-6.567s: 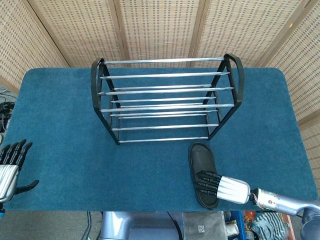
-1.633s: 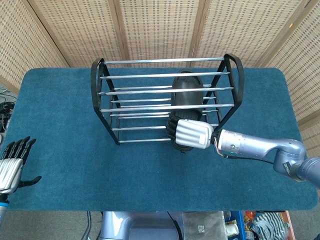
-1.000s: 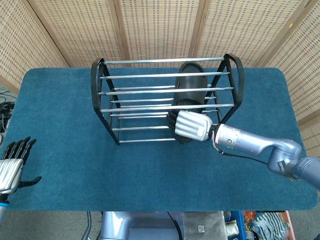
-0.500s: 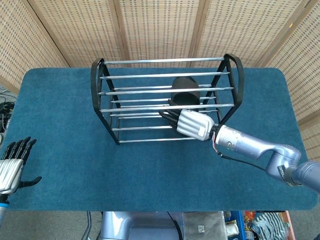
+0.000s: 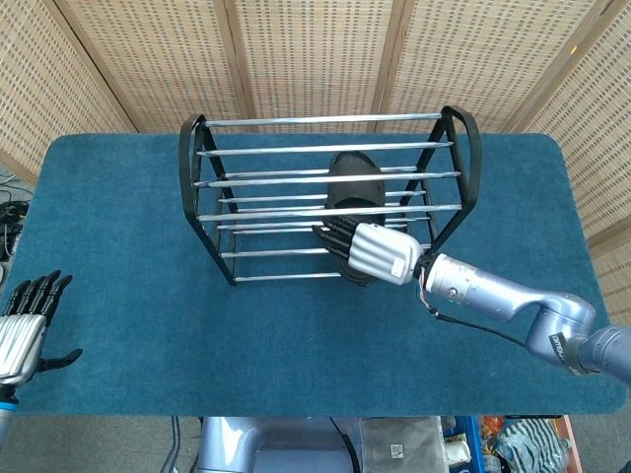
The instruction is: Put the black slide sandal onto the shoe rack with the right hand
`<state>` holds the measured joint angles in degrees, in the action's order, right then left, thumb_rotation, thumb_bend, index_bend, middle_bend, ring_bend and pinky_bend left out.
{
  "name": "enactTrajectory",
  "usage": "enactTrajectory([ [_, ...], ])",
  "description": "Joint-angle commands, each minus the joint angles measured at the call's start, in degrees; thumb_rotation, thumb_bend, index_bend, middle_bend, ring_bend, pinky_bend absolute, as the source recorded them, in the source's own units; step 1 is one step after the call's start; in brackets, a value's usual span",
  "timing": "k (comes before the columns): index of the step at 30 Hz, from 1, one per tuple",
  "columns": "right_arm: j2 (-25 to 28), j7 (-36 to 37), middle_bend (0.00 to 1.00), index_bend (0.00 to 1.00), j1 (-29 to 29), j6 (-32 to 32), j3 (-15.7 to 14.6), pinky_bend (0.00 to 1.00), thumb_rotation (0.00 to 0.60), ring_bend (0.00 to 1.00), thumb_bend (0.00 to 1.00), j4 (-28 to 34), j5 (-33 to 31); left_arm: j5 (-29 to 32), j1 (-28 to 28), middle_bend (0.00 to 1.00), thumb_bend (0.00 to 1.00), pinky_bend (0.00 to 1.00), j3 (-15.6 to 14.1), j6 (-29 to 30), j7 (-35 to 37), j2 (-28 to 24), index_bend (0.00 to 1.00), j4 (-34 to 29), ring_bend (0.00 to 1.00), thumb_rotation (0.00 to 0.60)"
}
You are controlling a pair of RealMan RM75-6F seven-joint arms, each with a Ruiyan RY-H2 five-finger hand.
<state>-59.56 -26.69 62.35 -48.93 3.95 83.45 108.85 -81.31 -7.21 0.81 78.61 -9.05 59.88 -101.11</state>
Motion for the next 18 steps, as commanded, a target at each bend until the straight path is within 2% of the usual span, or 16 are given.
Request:
enactTrajectory([
  [1,0.0,-4.0,0.00,0.00,-1.2,2.0,1.2,0.00,0.600,0.00,0.00,2.3,-3.3,-0.1,0.1,0.00,0.14,0.00,-0.1,0.1,0.1,0.0,0.00,0.0,0.00,0.600],
  [10,1.9,-8.5,0.00,0.00,-3.0,1.3,2.1,0.00,0.600,0.00,0.00,6.9,-4.7,-0.2,0.1,0.00,0.14,0.00,0.0,0.1,0.5,-0.2,0.00,0.1,0.00,0.600],
  [18,6.2,-9.0,0.00,0.00,-7.4,-5.2,1.0,0.00,0.600,0.00,0.00,11.6,-2.1,-0.5,0.3,0.00,0.14,0.00,-0.1,0.5,1.6,-0.6,0.00,0.1,0.00,0.600],
])
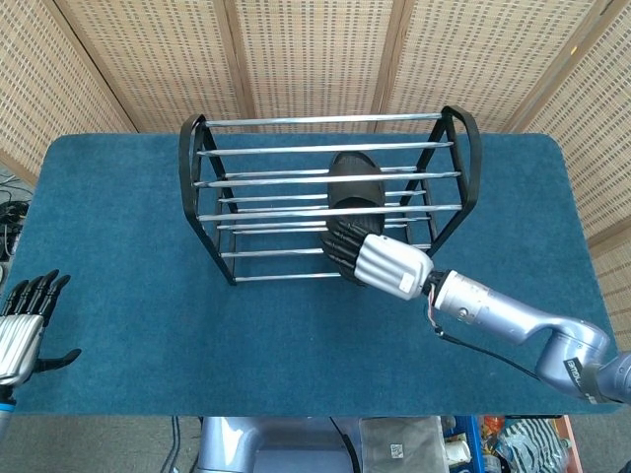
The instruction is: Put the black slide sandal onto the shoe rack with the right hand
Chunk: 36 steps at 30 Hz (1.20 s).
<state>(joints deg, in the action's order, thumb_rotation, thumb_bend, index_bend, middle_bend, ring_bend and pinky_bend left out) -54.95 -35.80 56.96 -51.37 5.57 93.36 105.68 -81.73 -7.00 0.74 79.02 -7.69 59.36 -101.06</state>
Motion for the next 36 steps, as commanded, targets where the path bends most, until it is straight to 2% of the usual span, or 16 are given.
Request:
enactTrajectory([
  [1,2.0,0.2,0.00,0.00,-2.7,-3.8,-0.8,0.00,0.600,0.00,0.00,2.1,1.3,-0.2,0.1,0.00,0.14,0.00,-0.1,0.2,0.3,-0.1,0.00,0.0,0.00,0.600],
  [4,3.0,0.9,0.00,0.00,-5.0,-7.1,-1.7,0.00,0.600,0.00,0.00,3.0,2.5,-0.6,0.2,0.00,0.14,0.00,-0.2,0.5,0.5,-0.3,0.00,0.0,0.00,0.600],
  [8,2.9,4.0,0.00,0.00,-10.9,-17.1,-4.9,0.00,0.600,0.00,0.00,1.7,7.6,-1.7,0.6,0.00,0.14,0.00,-0.6,1.1,0.8,-0.5,0.00,-0.1,0.00,0.600],
  [12,0.3,9.1,0.00,0.00,-15.7,-26.4,-8.0,0.00,0.600,0.00,0.00,-4.8,12.6,-3.1,1.0,0.00,0.14,0.00,-1.2,1.9,0.8,-0.5,0.00,-0.3,0.00,0.600],
  [16,-2.7,14.9,0.00,0.00,-20.8,-34.3,-10.1,0.00,0.600,0.00,0.00,-12.1,13.4,-4.5,1.5,0.00,0.14,0.00,-1.7,2.8,1.1,-0.5,0.00,-0.1,0.00,0.600],
  [20,-5.2,21.4,0.00,0.00,-28.8,-40.7,-11.3,0.00,0.600,0.00,0.00,-14.8,6.5,-5.4,2.1,0.00,0.14,0.00,-1.9,4.0,1.3,-0.4,0.00,0.1,0.00,0.600],
  [23,-5.3,26.5,0.00,0.00,-34.8,-41.1,-12.1,0.00,0.600,0.00,0.00,-11.9,-2.5,-5.5,2.6,0.00,0.14,0.00,-1.7,5.3,0.3,0.1,0.00,0.4,0.00,0.600],
  [27,-5.6,30.2,0.00,0.00,-40.6,-41.6,-11.9,0.00,0.600,0.00,0.00,-8.0,-11.4,-6.1,3.3,0.00,0.14,0.00,-1.5,7.0,-1.2,1.4,0.00,1.0,0.00,0.600],
  [31,-8.0,30.0,0.00,0.00,-45.5,-43.1,-10.3,0.00,0.600,0.00,0.00,-5.4,-17.9,-7.1,3.5,0.00,0.14,0.00,-0.9,8.5,-1.6,3.4,0.00,2.9,0.00,0.600],
  [36,-10.6,28.4,0.00,0.00,-48.2,-44.8,-8.9,0.00,0.600,0.00,0.00,-3.2,-20.4,-8.2,3.9,0.00,0.14,0.00,-0.5,10.3,-0.8,5.7,0.00,5.8,0.00,0.600],
])
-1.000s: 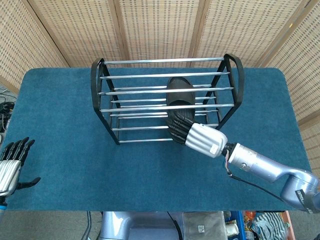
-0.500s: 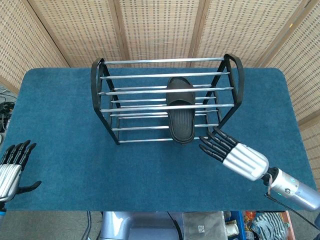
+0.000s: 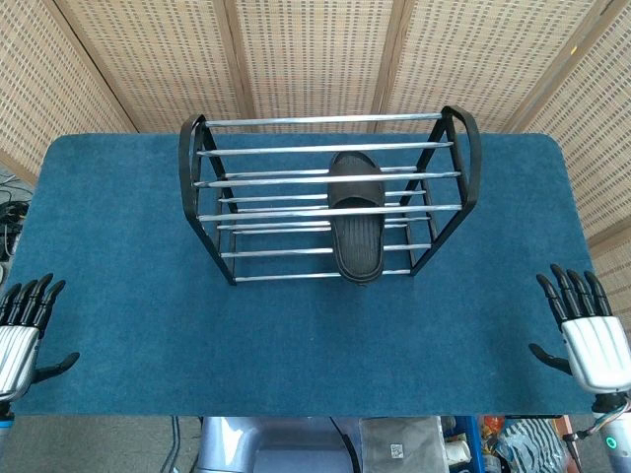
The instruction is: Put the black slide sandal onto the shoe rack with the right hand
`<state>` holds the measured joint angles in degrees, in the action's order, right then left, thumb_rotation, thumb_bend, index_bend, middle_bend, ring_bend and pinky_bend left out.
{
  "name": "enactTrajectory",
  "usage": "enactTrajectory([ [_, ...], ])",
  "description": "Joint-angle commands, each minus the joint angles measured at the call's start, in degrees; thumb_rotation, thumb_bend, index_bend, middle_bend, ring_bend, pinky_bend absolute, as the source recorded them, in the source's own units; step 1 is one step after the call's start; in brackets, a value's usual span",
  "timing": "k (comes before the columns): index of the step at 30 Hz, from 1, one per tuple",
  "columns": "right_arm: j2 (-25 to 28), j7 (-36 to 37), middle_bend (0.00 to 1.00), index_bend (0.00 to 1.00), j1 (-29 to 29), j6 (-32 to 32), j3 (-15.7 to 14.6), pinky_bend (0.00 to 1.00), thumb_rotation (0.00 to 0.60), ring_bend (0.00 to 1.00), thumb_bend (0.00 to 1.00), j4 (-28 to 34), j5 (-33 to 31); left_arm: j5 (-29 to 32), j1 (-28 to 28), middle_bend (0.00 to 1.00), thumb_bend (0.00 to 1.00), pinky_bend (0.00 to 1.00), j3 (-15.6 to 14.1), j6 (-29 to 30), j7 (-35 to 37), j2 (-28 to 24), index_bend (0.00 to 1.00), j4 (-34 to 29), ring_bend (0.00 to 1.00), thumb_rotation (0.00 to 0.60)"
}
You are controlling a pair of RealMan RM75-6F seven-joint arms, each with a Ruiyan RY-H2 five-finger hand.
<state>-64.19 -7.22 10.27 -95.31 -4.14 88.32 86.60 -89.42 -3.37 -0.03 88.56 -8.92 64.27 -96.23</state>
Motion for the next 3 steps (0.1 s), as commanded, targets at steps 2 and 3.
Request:
enactTrajectory([
  [2,-1.9,0.3,0.00,0.00,-1.9,-1.1,1.1,0.00,0.600,0.00,0.00,2.5,-1.4,-0.4,0.5,0.00,0.14,0.00,0.2,1.0,0.7,1.1,0.00,1.4,0.00,0.600],
  [3,-2.2,0.4,0.00,0.00,-2.1,-1.1,1.2,0.00,0.600,0.00,0.00,2.7,-1.4,-0.4,0.5,0.00,0.14,0.00,0.2,1.1,1.0,1.3,0.00,1.7,0.00,0.600],
])
